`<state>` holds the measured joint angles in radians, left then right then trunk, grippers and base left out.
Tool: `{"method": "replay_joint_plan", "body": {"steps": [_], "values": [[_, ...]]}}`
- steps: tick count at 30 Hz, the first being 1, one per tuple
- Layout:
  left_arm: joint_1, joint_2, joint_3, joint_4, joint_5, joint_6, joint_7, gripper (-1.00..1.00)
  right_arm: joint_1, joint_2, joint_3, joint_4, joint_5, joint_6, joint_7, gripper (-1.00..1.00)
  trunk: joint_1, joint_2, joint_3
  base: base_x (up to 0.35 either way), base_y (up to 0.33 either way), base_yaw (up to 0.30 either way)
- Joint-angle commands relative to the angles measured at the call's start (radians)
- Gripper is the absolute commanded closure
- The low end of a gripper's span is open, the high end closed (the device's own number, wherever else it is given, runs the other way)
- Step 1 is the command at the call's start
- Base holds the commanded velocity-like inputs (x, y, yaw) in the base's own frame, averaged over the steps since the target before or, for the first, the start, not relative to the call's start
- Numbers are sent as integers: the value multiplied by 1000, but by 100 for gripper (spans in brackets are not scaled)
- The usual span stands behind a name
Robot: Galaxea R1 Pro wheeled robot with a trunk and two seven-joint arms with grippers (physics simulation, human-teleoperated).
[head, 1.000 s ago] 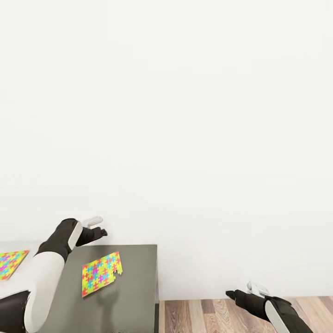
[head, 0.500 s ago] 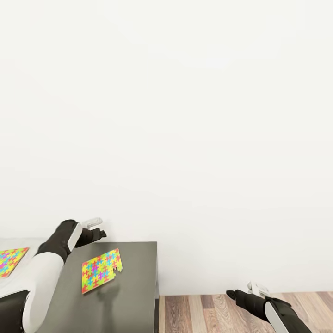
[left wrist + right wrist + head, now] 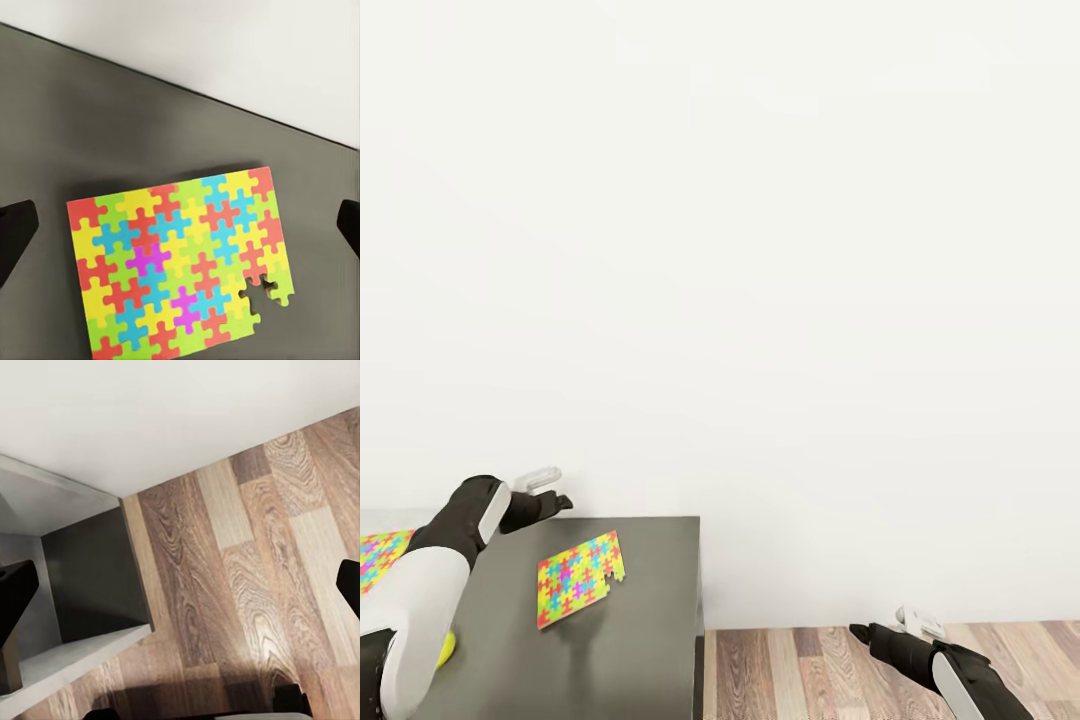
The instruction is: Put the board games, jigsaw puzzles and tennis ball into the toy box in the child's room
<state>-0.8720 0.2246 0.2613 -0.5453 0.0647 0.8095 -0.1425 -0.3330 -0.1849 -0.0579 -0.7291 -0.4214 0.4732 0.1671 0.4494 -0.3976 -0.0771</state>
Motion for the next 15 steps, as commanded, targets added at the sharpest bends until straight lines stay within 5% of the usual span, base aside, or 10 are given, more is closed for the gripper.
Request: {"method": "replay_joint_plan", "body": {"steps": [1, 7, 15], "values": [[-1, 3, 3, -1, 6, 5, -5, -100, -1, 0, -3, -1, -2, 7, 3, -100, 1, -2, -4, 0, 0, 0], [-1, 35, 2, -1, 9, 3, -30, -100, -9, 2, -5, -2, 0, 9, 3, -100, 1, -2, -14, 0, 0, 0], [-1, 47, -4, -1, 5, -6, -79, -100, -12, 2, -5, -3, 11, 10, 4, -100, 1, -2, -27, 0, 0, 0]]}}
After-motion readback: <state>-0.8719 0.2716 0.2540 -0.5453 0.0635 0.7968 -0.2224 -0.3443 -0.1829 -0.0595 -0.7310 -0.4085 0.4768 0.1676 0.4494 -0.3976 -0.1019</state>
